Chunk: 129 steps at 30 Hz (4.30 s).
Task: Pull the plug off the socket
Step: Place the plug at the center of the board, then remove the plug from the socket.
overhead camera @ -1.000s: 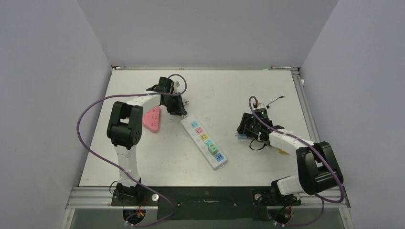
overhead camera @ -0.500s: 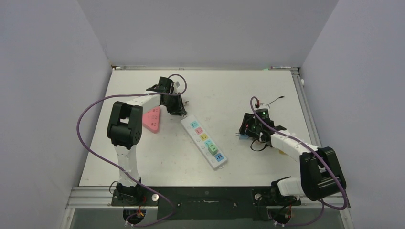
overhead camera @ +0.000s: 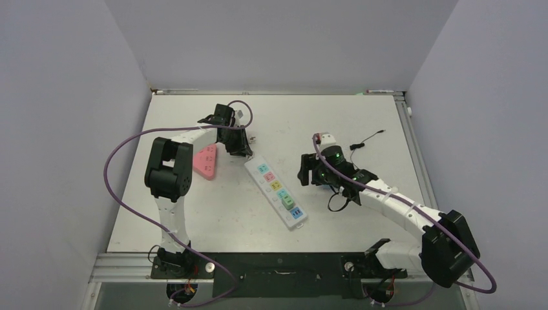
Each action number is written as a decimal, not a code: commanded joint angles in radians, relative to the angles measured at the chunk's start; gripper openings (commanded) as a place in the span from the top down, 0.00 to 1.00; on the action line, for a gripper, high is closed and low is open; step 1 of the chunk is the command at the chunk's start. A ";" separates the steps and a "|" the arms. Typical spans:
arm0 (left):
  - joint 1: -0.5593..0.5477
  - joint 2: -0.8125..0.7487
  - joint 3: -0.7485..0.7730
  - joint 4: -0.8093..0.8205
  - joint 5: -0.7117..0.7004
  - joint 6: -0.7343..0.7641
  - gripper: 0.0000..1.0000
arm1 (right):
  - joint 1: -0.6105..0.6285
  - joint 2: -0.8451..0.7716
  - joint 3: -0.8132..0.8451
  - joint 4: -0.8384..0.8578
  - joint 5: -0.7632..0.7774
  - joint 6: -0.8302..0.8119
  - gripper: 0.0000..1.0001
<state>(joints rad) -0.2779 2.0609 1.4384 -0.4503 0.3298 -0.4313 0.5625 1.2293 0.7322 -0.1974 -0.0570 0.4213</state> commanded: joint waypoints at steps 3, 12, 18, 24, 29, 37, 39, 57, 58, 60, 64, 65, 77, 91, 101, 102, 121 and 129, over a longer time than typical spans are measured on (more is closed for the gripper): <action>0.028 0.037 0.007 -0.001 -0.095 0.045 1.00 | 0.234 0.017 0.074 -0.018 0.007 -0.096 0.32; 0.028 0.035 0.008 0.001 -0.095 0.045 1.00 | 0.441 0.097 0.117 -0.083 0.245 -0.107 0.27; 0.028 0.036 0.007 0.000 -0.097 0.045 1.00 | 0.487 0.137 0.131 -0.087 0.328 -0.125 0.27; 0.028 0.036 0.007 -0.001 -0.098 0.047 1.00 | 0.515 0.200 0.152 -0.083 0.344 -0.133 0.33; 0.028 0.034 0.007 -0.003 -0.097 0.046 1.00 | 0.522 0.232 0.163 -0.076 0.353 -0.131 0.41; 0.028 0.031 0.008 -0.003 -0.094 0.046 1.00 | 0.523 0.258 0.166 -0.077 0.345 -0.127 0.56; 0.028 0.030 0.008 -0.003 -0.094 0.047 1.00 | 0.523 0.261 0.166 -0.081 0.338 -0.125 0.58; 0.027 0.029 0.008 -0.002 -0.096 0.047 1.00 | 0.506 0.285 0.139 -0.071 0.279 -0.123 0.73; 0.027 0.030 0.008 -0.002 -0.097 0.047 1.00 | 0.498 0.281 0.136 -0.066 0.264 -0.123 0.76; 0.027 0.030 0.008 -0.003 -0.096 0.046 1.00 | 0.483 0.272 0.129 -0.057 0.236 -0.125 0.81; 0.028 0.031 0.008 -0.002 -0.096 0.046 1.00 | 0.440 0.260 0.116 -0.040 0.160 -0.132 0.94; 0.026 0.031 0.008 -0.003 -0.097 0.047 1.00 | 0.427 0.256 0.110 -0.033 0.134 -0.133 0.95; 0.028 0.034 0.008 -0.005 -0.101 0.048 1.00 | 0.325 0.219 0.048 0.026 -0.096 -0.133 0.95; 0.028 0.034 0.010 -0.008 -0.110 0.052 1.00 | 0.440 0.165 0.033 0.015 0.280 -0.097 0.95; 0.029 0.034 0.008 -0.008 -0.112 0.051 1.00 | 0.556 0.189 0.065 -0.021 0.454 -0.092 0.95; 0.028 0.034 0.008 -0.008 -0.113 0.052 1.00 | 0.568 0.195 0.071 -0.029 0.470 -0.094 0.95; 0.032 0.030 0.011 -0.008 -0.107 0.051 1.00 | 0.685 0.363 0.184 -0.092 0.532 -0.112 0.95; 0.034 0.027 0.011 -0.008 -0.102 0.051 1.00 | 0.612 0.298 0.138 -0.018 0.340 -0.098 0.95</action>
<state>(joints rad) -0.2680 2.0609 1.4384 -0.4572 0.3355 -0.4236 1.2133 1.5772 0.8871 -0.2611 0.4492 0.3252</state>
